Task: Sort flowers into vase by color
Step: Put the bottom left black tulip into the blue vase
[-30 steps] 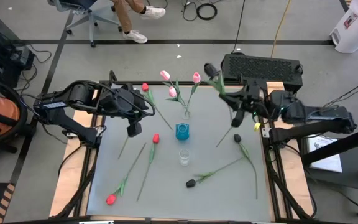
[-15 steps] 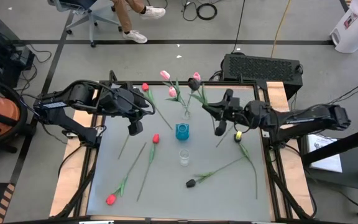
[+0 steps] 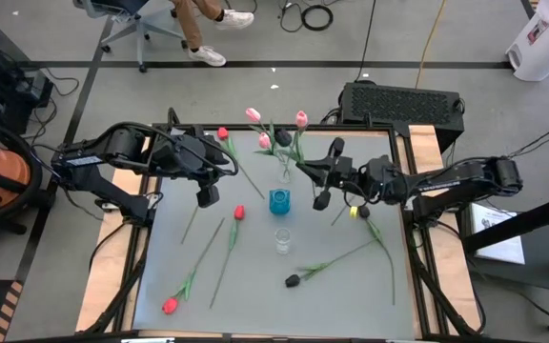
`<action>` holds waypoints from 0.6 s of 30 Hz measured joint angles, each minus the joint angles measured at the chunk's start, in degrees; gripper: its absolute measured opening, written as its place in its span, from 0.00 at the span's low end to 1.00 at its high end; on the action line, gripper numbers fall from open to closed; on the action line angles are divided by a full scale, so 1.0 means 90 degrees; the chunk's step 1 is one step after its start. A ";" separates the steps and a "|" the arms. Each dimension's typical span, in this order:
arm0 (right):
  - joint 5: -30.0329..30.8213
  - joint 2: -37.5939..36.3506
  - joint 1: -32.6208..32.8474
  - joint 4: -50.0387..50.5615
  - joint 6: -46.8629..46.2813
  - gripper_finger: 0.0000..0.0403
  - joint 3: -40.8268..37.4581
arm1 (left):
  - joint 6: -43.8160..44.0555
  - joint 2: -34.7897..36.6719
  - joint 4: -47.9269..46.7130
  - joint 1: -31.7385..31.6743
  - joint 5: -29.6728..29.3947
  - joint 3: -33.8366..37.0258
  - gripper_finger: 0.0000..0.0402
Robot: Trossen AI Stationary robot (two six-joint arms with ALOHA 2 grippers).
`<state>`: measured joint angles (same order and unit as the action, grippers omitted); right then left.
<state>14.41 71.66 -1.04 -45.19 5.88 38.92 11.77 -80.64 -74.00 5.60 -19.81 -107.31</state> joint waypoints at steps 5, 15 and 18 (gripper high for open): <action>-0.0166 0.0325 0.0002 -0.0534 0.0264 0.01 0.0001 | -0.0003 0.0000 0.0002 0.0001 0.0000 0.0000 0.28; -0.0316 0.0852 0.0002 -0.1598 0.0259 0.01 0.0012 | -0.0005 -0.0002 0.0025 0.0000 0.0000 0.0000 0.28; -0.0315 0.0983 0.0002 -0.1697 0.0208 0.01 0.0070 | -0.0007 -0.0002 0.0025 0.0001 0.0002 0.0000 0.28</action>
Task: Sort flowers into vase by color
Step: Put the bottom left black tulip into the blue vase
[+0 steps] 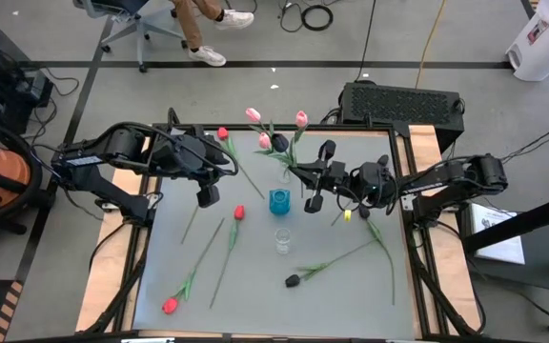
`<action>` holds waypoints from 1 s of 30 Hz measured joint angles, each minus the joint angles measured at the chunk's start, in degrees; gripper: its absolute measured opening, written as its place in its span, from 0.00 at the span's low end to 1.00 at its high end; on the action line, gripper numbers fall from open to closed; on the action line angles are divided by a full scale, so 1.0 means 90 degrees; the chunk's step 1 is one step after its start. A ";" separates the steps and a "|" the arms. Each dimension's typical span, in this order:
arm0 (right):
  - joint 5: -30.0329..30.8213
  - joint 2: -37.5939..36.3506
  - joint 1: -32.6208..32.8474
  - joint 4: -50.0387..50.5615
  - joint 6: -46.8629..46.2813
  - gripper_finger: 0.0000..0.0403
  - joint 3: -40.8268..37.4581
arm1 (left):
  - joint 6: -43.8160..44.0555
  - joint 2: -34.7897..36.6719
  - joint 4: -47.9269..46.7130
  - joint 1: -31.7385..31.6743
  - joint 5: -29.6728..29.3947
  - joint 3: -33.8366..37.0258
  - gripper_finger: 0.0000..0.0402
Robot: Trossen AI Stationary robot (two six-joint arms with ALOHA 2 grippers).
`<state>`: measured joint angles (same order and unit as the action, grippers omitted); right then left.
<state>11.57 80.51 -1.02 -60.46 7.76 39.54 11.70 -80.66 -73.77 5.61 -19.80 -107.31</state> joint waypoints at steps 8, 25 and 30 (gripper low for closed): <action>-0.0220 0.0591 -0.0001 0.0005 0.0160 0.02 0.0841 | -0.0002 0.0000 0.0036 0.0000 -0.0001 0.0000 0.28; -0.0328 0.1163 -0.0134 0.0114 0.0004 0.00 0.1499 | -0.0017 0.0000 0.0174 -0.0002 -0.0002 0.0002 0.28; -0.0331 0.1367 -0.0134 0.0068 0.0016 0.00 0.1501 | -0.0017 0.0000 0.0171 0.0000 0.0000 0.0001 0.28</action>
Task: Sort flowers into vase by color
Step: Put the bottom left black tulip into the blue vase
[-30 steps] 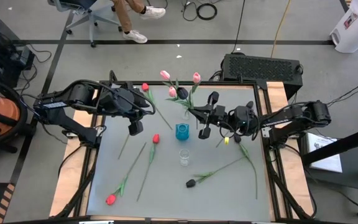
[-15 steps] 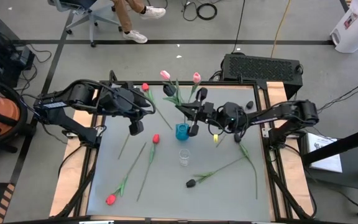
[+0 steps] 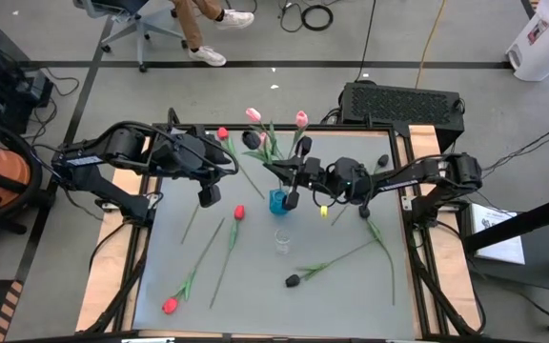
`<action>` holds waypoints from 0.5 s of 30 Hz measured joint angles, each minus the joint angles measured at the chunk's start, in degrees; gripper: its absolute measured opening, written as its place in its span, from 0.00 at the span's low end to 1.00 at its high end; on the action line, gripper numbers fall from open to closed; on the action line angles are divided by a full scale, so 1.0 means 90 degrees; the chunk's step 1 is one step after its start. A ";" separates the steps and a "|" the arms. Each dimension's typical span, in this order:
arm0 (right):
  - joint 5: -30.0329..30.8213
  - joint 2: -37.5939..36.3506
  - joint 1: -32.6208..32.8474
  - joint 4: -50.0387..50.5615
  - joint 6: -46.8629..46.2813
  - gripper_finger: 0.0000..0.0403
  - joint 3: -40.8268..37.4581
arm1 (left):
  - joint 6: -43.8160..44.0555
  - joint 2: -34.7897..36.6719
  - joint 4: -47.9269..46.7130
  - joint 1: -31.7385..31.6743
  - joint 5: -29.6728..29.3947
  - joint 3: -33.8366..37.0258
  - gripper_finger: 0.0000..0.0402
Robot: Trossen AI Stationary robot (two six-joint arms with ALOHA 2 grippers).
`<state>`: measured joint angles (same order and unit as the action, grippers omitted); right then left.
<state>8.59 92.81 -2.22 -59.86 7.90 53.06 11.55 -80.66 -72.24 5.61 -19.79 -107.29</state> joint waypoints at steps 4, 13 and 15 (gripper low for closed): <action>-0.0174 0.0187 0.0000 -0.0187 0.0018 0.00 0.0000 | 0.0000 0.0000 -0.0004 -0.0002 -0.0002 0.0001 0.28; -0.0162 0.0413 -0.0007 -0.0482 0.0071 0.00 -0.0002 | 0.0002 0.0000 -0.0009 -0.0002 0.0000 -0.0001 0.28; -0.0162 0.0413 -0.0007 -0.0392 0.0155 0.00 -0.0002 | 0.0000 0.0000 -0.0011 -0.0001 0.0000 0.0000 0.28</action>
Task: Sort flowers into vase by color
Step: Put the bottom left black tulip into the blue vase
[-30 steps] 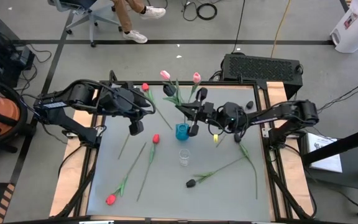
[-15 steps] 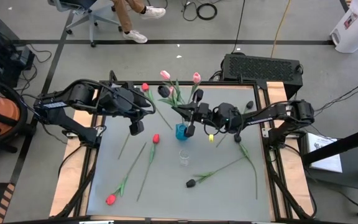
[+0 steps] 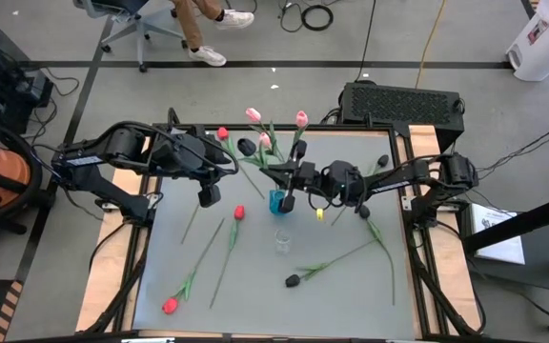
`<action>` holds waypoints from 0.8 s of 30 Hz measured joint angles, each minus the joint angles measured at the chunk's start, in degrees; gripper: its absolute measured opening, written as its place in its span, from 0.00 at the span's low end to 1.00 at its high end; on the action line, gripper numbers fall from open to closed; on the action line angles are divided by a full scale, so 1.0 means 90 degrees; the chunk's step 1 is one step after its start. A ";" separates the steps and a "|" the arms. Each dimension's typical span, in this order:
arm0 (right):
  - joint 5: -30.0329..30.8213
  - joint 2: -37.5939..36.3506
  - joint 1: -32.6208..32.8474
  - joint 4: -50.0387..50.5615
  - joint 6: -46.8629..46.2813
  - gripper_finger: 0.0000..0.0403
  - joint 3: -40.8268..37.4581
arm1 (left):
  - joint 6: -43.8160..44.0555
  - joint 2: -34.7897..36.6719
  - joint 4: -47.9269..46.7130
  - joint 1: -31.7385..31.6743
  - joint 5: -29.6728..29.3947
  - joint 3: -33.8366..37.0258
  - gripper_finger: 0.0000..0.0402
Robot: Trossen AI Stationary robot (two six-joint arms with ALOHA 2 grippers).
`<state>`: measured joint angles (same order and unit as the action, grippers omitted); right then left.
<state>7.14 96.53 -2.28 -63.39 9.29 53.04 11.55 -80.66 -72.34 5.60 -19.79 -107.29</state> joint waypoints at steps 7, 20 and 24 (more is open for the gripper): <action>0.0007 0.0000 0.0000 0.0426 0.0049 0.00 -0.0002 | 0.0002 0.0000 0.0000 0.0000 0.0000 -0.0001 0.28; 0.0017 -0.0005 0.0000 0.0781 -0.0062 0.00 -0.0005 | 0.0002 0.0000 0.0004 0.0000 0.0000 0.0001 0.28; 0.0017 -0.0005 0.0000 0.0784 -0.0129 0.01 -0.0005 | 0.0002 0.0000 0.0047 0.0000 0.0000 0.0001 0.28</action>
<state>7.29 96.49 -2.28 -56.33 8.13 52.99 11.57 -80.66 -71.91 5.60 -19.79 -107.29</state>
